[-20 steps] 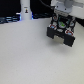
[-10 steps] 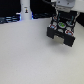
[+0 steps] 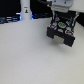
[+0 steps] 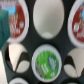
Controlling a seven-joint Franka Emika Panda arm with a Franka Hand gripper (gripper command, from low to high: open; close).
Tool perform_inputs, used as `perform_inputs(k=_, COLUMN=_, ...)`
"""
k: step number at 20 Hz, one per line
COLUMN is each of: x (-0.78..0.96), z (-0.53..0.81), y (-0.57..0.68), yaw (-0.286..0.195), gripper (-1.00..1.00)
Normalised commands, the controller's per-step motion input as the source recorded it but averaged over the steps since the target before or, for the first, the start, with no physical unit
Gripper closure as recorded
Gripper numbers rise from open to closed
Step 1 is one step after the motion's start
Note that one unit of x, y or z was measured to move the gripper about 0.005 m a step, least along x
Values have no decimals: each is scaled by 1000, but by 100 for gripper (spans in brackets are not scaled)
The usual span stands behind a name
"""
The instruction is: Open the kcup holder, insert the kcup into the holder, and close the kcup holder
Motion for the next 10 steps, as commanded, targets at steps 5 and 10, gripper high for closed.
perform_inputs(k=5, x=753, z=-26, y=-312, yaw=29, gripper=-100)
perform_inputs(k=10, x=513, z=-250, y=-81, yaw=85, gripper=-100)
